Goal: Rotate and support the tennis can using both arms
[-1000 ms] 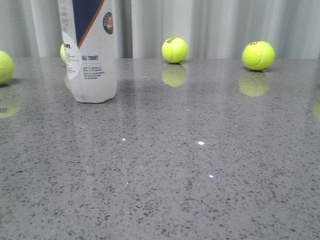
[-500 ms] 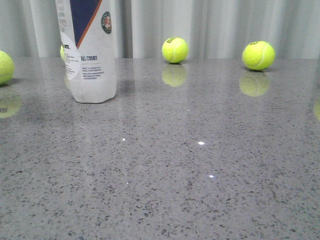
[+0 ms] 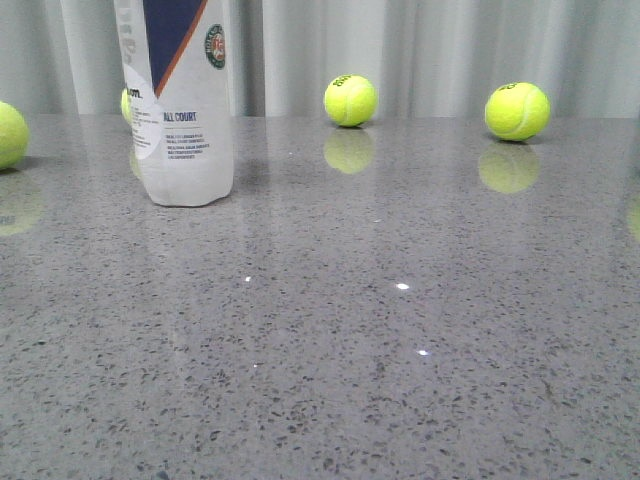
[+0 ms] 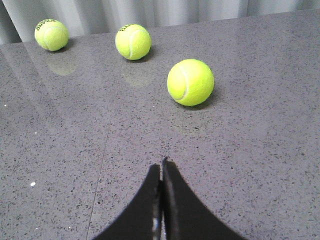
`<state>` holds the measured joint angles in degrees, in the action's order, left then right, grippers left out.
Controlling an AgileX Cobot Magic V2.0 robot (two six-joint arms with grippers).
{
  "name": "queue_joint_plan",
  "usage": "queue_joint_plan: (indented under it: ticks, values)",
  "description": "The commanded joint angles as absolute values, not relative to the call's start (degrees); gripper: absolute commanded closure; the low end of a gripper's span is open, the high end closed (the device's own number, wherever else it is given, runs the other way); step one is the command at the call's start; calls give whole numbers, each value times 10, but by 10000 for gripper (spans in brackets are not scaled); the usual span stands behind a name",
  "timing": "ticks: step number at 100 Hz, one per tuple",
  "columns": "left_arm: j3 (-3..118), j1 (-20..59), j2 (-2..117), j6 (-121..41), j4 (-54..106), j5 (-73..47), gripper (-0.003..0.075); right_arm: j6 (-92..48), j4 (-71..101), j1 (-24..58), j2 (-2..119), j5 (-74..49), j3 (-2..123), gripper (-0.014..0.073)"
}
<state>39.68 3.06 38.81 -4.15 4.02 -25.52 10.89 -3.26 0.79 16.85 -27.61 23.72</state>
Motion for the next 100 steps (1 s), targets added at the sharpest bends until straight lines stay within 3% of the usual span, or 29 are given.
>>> queue_joint_plan:
  ticks: [1,45,70,100]
  values:
    - [377,22,353,-41,41,-186,741,109,-34,4,173,-231,253,659]
    - [241,22,193,-41,12,-168,741,109,-34,4,173,-231,253,659]
    - [142,22,125,-41,12,-43,741,109,-34,4,173,-232,253,659]
    - [65,22,81,-41,12,4,741,109,-34,4,173,-232,253,659]
